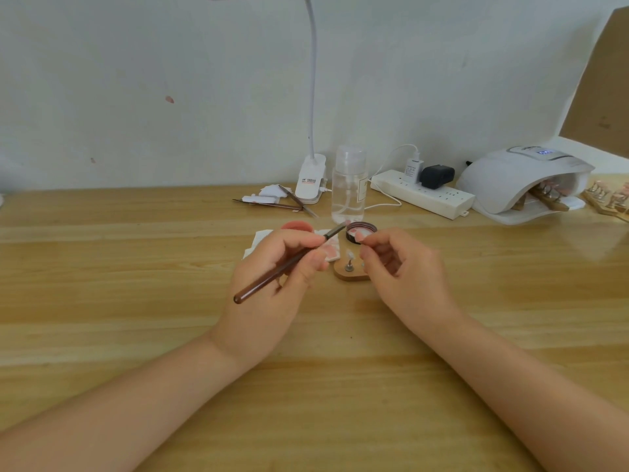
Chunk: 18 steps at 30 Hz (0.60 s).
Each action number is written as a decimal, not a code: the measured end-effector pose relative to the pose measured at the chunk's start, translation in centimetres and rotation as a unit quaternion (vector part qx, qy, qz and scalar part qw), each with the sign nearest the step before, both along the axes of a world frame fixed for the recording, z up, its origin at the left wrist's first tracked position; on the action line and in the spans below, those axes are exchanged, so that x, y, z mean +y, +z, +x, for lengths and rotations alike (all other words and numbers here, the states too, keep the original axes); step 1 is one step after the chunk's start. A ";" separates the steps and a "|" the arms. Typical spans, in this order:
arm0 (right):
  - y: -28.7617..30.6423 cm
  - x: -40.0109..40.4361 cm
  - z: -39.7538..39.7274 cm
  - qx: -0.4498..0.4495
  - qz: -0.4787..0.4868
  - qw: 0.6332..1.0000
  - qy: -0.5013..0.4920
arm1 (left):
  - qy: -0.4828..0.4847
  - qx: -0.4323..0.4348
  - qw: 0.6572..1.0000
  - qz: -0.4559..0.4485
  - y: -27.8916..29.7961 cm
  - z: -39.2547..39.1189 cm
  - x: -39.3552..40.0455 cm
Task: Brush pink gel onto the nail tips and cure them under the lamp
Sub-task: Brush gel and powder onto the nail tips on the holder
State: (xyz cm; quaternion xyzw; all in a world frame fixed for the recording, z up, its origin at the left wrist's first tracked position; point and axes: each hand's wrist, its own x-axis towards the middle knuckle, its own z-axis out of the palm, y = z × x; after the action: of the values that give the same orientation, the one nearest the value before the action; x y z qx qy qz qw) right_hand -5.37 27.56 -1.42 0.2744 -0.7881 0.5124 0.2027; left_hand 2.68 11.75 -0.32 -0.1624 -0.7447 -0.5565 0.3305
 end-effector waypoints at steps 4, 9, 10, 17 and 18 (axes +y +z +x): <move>-0.1 0.0 -0.1 0.008 0.002 1.000 0.000 | 0.022 0.019 0.995 -0.091 0.1 0.0 -0.3; -0.1 0.0 0.0 0.012 0.003 1.000 0.004 | 0.013 -0.006 0.998 -0.064 -0.2 -0.2 -0.1; 0.0 0.0 0.0 0.014 0.004 1.000 0.004 | 0.017 -0.007 0.998 -0.059 -0.3 -0.2 0.0; 0.1 0.1 0.1 0.002 0.013 1.000 0.004 | 0.036 -0.006 0.996 -0.086 -0.4 -0.2 -0.3; 0.1 0.1 0.2 0.002 0.015 1.000 0.005 | 0.037 -0.007 0.996 -0.085 -0.5 -0.1 -0.4</move>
State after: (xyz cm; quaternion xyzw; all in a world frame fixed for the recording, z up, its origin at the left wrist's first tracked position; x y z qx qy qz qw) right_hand -5.18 27.67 -1.27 0.2818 -0.7939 0.5013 0.1976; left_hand 2.54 11.37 -0.78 -0.1582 -0.7968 -0.4799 0.3313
